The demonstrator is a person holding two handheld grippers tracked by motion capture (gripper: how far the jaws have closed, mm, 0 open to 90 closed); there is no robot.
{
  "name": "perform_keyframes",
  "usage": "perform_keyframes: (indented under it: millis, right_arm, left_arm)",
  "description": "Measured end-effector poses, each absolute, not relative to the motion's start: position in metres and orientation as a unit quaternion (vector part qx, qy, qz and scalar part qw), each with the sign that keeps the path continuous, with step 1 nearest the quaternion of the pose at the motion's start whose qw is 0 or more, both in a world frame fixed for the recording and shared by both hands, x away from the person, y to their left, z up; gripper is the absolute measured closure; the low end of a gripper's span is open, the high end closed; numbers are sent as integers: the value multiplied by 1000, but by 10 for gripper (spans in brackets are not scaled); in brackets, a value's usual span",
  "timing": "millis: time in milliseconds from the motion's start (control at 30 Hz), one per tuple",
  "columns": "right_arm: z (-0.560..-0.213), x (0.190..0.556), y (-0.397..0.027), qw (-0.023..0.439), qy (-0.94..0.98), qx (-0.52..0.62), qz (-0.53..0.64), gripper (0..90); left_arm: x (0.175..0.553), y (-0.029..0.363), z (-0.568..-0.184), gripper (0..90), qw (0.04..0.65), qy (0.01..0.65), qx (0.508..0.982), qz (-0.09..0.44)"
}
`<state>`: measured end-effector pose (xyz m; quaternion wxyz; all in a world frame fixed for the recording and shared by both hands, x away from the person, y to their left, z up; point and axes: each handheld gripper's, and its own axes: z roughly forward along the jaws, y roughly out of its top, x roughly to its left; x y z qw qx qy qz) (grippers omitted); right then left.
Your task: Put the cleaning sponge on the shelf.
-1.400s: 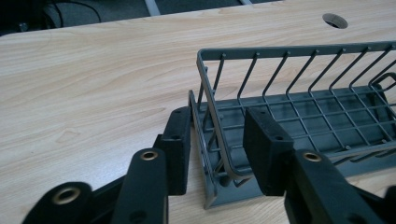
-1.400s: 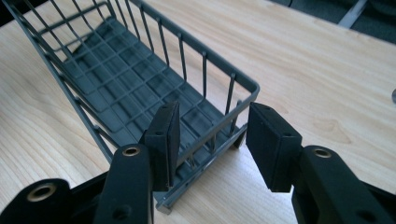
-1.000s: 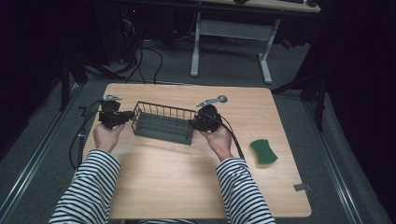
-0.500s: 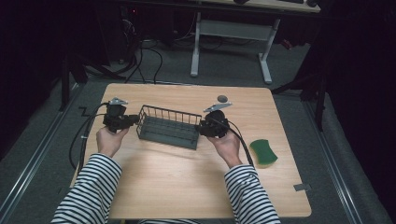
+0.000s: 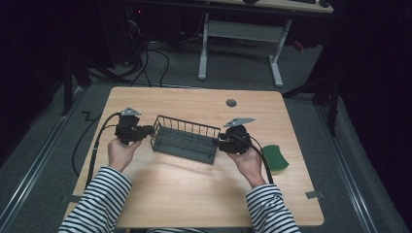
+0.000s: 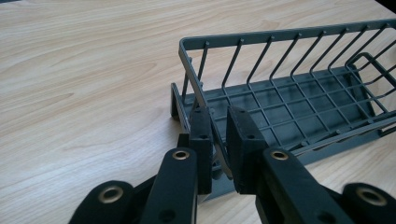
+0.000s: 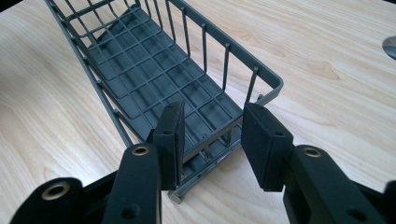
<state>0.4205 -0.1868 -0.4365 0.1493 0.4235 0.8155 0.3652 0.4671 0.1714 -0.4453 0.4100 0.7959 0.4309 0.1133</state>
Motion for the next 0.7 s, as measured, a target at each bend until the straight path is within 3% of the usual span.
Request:
perform_keyframes:
  millis: [433,700]
  right_arm:
    - [-435,388,-213,167,816,424,356,598]
    - [-438,380,-228,152,804,438,372,594]
  left_arm:
    - [445,149,-449,803,434,410,797,98]
    - [442,142,-450,790,442,396,800,90]
